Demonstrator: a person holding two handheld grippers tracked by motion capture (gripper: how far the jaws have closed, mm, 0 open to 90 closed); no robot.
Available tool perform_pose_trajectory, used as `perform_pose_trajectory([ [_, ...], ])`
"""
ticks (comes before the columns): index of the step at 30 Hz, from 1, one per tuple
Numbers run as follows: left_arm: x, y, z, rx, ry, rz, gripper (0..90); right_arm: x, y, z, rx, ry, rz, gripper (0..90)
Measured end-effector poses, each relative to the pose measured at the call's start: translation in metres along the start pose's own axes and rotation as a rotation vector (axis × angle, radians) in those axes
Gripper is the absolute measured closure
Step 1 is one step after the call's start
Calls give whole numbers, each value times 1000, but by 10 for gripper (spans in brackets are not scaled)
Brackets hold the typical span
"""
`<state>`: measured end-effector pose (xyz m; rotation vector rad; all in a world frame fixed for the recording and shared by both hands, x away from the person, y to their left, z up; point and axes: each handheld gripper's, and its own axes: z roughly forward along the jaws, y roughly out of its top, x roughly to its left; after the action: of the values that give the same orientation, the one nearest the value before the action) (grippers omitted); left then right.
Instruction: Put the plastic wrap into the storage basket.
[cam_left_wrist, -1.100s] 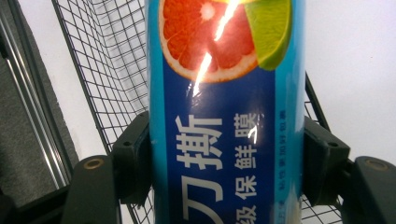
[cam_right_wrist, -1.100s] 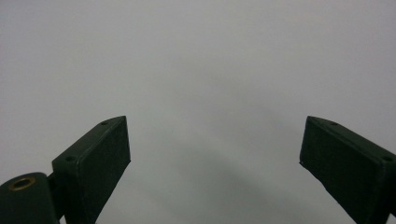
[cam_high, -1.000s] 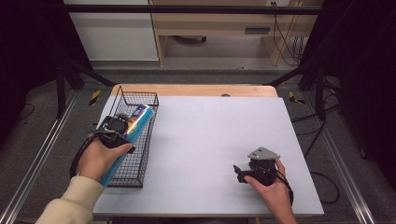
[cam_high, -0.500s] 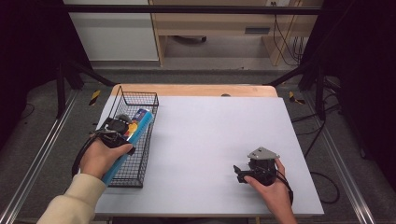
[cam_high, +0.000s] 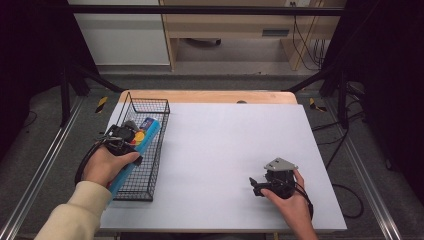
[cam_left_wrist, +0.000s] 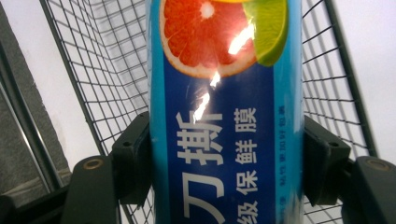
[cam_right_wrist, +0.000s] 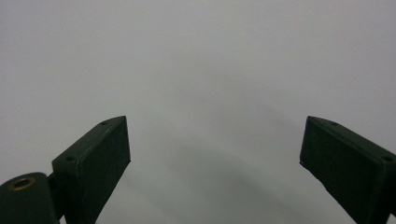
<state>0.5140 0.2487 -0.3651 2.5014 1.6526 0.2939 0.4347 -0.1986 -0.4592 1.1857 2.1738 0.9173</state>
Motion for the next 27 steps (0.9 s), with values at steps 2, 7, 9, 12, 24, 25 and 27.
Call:
perform_pose_trajectory([
  [2, 2, -1, 4, 12, 3, -3, 318, 0, 0, 0, -1, 2, 2, 89],
  [7, 2, -3, 16, 42, 44, 31, 320, -1, 0, 0, -1, 2, -2, 89],
  [9, 1, -2, 15, 43, 39, 23, 319, 0, 0, 0, 2, 2, 3, 89],
  [12, 3, -1, 13, 36, 35, 15, 320, 0, 0, 1, 2, 4, 5, 89],
  [24, 4, 0, 17, 76, 34, 31, 319, -1, 0, 2, 4, 5, -2, 89],
  [25, 4, 0, 17, 78, 31, 27, 319, -1, 0, 2, 5, 5, -2, 89],
  [27, 4, 0, 18, 84, 29, 30, 319, 0, 0, 2, 5, 7, 5, 89],
])
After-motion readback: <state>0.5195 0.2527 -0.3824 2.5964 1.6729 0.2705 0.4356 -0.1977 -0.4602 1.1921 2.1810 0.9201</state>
